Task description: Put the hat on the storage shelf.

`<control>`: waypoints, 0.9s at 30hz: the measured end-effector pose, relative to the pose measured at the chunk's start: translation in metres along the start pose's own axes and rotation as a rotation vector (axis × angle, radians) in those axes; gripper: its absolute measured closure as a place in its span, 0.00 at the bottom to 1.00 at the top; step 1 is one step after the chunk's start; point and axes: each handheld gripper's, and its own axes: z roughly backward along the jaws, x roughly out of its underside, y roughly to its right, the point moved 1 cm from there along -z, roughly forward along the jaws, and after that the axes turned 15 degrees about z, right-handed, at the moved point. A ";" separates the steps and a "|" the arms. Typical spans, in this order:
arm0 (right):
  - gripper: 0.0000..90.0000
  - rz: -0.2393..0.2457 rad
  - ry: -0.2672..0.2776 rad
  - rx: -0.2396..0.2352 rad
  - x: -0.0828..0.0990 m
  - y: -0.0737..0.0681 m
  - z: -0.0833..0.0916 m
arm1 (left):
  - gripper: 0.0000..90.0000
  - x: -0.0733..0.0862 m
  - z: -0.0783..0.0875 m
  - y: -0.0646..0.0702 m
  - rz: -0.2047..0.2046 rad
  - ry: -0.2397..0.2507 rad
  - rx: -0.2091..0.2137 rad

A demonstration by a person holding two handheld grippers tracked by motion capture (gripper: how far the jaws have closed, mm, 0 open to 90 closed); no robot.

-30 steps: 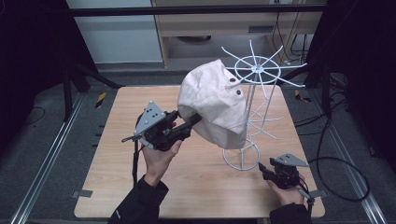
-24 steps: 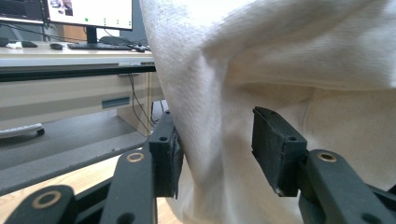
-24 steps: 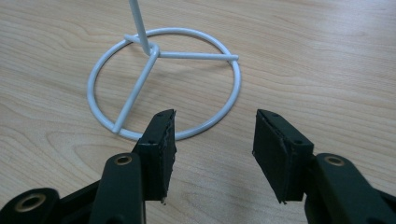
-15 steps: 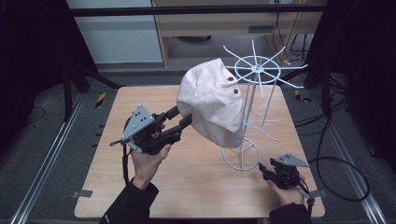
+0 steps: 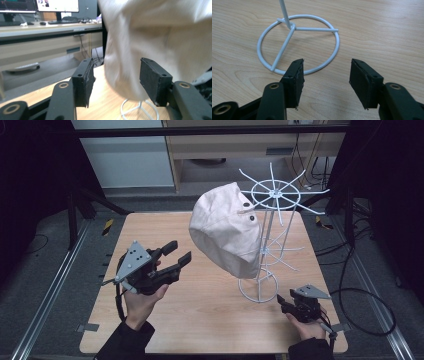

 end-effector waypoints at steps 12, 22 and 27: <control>0.39 -0.010 0.006 0.006 0.001 0.001 -0.001 | 0.42 0.047 0.026 -0.055 0.058 -0.098 -0.149; 0.30 -0.026 0.008 0.017 0.003 0.003 -0.002 | 0.36 0.094 0.036 -0.100 0.088 -0.222 -0.302; 0.26 -0.033 0.004 0.027 0.005 0.006 -0.003 | 0.33 0.116 0.041 -0.122 0.132 -0.291 -0.348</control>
